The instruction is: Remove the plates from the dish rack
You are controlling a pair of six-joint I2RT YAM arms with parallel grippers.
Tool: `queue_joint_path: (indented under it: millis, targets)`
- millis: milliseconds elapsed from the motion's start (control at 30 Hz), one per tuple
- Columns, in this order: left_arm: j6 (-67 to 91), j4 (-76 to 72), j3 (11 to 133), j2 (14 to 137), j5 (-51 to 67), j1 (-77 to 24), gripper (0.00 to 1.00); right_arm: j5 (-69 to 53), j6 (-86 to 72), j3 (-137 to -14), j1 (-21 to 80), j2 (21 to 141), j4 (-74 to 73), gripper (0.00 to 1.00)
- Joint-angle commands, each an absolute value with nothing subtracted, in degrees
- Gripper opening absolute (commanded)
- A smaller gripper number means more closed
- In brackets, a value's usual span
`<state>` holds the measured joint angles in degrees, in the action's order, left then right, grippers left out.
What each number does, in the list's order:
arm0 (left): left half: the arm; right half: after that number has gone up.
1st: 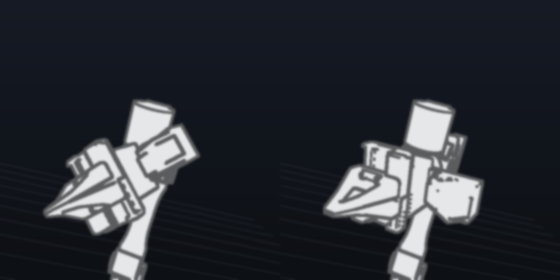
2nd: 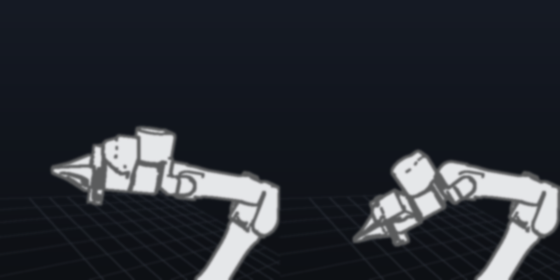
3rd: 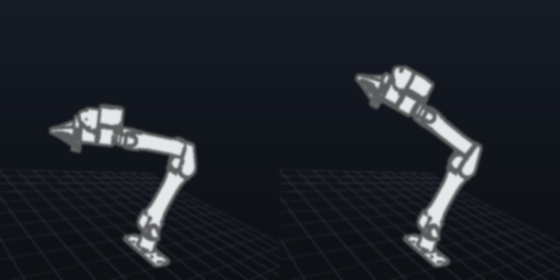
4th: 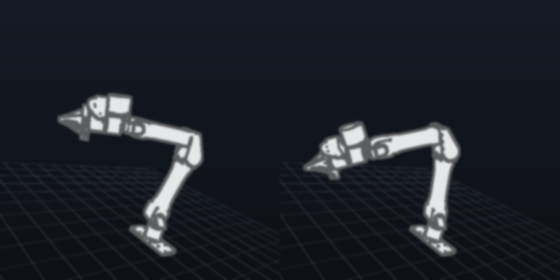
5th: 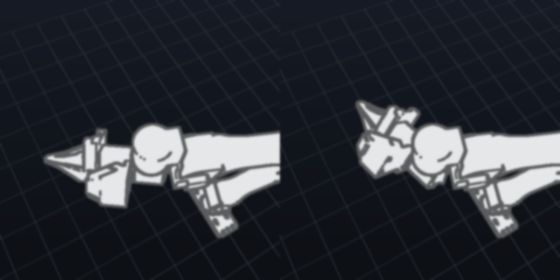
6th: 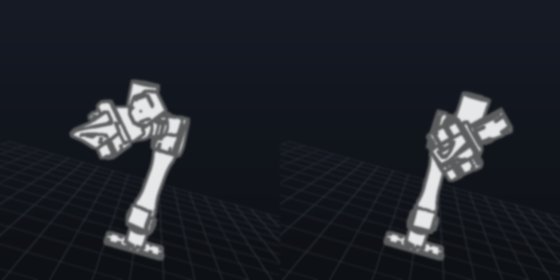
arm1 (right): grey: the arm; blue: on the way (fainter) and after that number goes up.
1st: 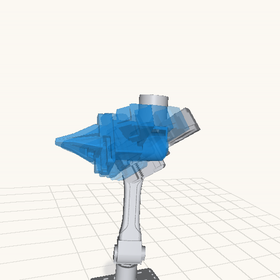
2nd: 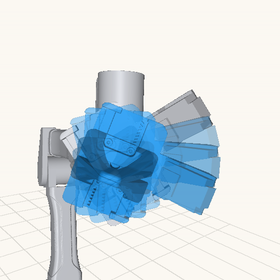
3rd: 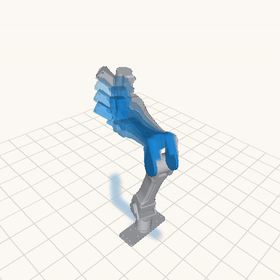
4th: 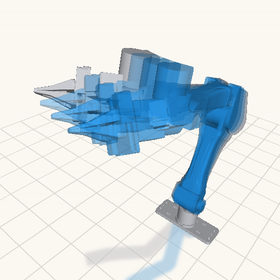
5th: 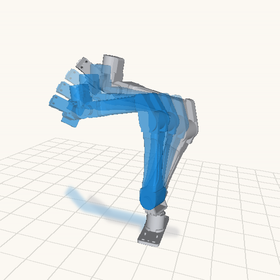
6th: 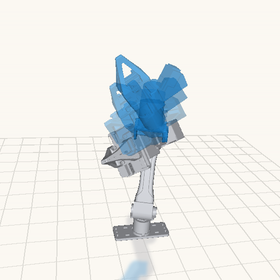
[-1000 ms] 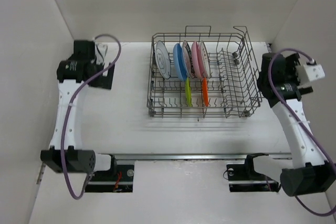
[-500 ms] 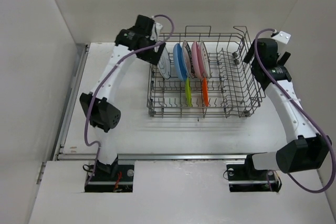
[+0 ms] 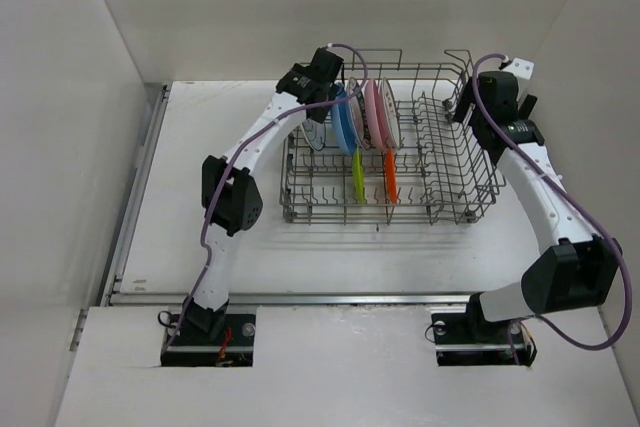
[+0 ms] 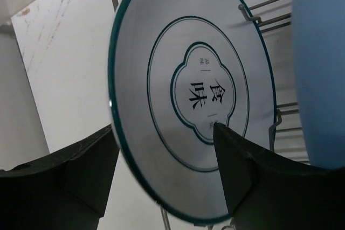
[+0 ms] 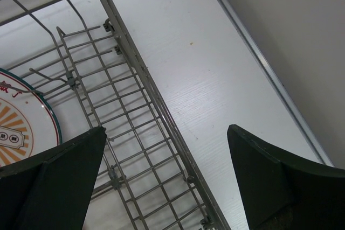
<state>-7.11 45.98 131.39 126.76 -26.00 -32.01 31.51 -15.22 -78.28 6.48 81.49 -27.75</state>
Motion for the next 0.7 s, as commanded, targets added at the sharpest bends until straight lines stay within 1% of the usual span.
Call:
queue_joint_path:
  millis: [0, 33, 100, 133, 200, 233, 267, 367, 533, 667]
  targets:
    - [-4.1, 44.0, 133.7, 126.5, -27.8, -31.6, 0.65, 31.4, -14.4, -79.4, 6.9, 81.3, -24.9, 1.0]
    - [-3.5, 44.0, 133.7, 127.2, -27.8, -31.6, 0.63, 31.4, -14.4, -79.4, 6.9, 81.9, -24.9, 1.0]
    - [-2.5, 44.6, 133.7, 127.7, -27.2, -31.6, 0.55, 30.9, -14.4, -78.8, 6.9, 81.9, -24.9, 1.0]
    - [-1.7, 44.6, 133.7, 128.2, -27.2, -31.6, 0.44, 30.2, -14.4, -78.8, 6.9, 82.5, -24.9, 1.0]
    - [-1.1, 46.2, 134.2, 128.2, -27.2, -31.6, 0.32, 28.3, -14.4, -78.8, 6.9, 83.1, -24.9, 1.0]
    - [-0.4, 46.2, 134.2, 128.2, -27.2, -31.6, 0.27, 26.3, -14.4, -78.8, 6.9, 83.6, -24.2, 0.98]
    - [-0.4, 46.9, 134.2, 128.2, -27.2, -31.6, 0.17, 25.6, -14.4, -78.8, 6.9, 84.1, -24.2, 0.98]
    - [2.5, 48.5, 134.7, 128.2, -27.7, -31.6, 0.0, 25.0, -14.4, -78.8, 6.9, 84.7, -22.9, 0.98]
    - [4.7, 49.7, 136.3, 126.2, -27.2, -31.6, 0.0, 25.5, -14.4, -78.8, 6.9, 85.3, -23.4, 0.98]
    - [4.7, 49.7, 140.4, 125.0, -27.7, -31.6, 0.0, 24.3, -14.4, -80.2, 6.9, 84.7, -24.1, 0.98]
